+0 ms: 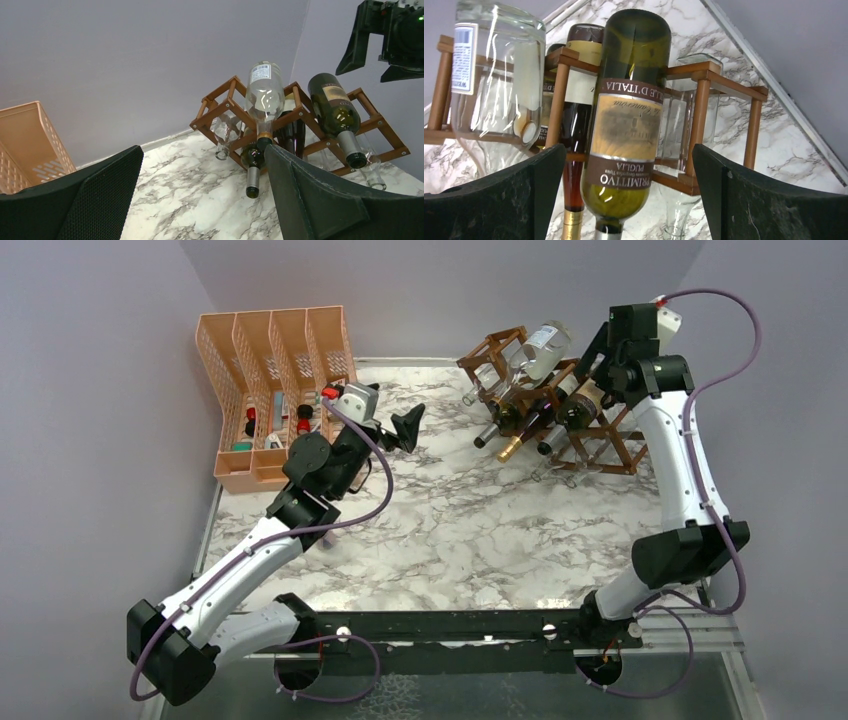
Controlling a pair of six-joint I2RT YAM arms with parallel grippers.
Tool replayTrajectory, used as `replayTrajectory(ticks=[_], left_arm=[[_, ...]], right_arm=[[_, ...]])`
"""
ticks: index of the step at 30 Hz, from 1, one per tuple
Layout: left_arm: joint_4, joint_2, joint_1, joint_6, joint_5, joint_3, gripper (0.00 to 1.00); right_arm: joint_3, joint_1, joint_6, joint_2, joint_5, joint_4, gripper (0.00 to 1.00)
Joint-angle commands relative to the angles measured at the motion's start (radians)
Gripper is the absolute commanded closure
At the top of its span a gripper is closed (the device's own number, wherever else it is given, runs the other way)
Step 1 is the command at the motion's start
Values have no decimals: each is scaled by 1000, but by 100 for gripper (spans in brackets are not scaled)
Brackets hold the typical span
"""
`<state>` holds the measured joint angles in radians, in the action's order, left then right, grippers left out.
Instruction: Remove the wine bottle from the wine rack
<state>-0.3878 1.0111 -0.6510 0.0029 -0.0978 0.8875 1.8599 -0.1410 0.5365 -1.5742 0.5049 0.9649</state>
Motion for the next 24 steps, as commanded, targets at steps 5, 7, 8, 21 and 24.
replayTrajectory(ticks=[5, 7, 8, 21, 24], left_arm=[[-35, -28, -22, 20, -22, -16, 1], [-37, -24, -24, 23, -23, -16, 1], [-36, -21, -25, 24, -24, -16, 1], [-39, -18, -47, 26, -18, -19, 1], [-39, -20, -49, 25, -17, -19, 1]], right_arm=[[78, 87, 61, -117, -147, 38, 0], [111, 102, 76, -158, -148, 74, 0], [122, 110, 86, -171, -152, 88, 0], [35, 170, 152, -226, -319, 22, 0], [9, 170, 169, -231, -351, -3, 0]])
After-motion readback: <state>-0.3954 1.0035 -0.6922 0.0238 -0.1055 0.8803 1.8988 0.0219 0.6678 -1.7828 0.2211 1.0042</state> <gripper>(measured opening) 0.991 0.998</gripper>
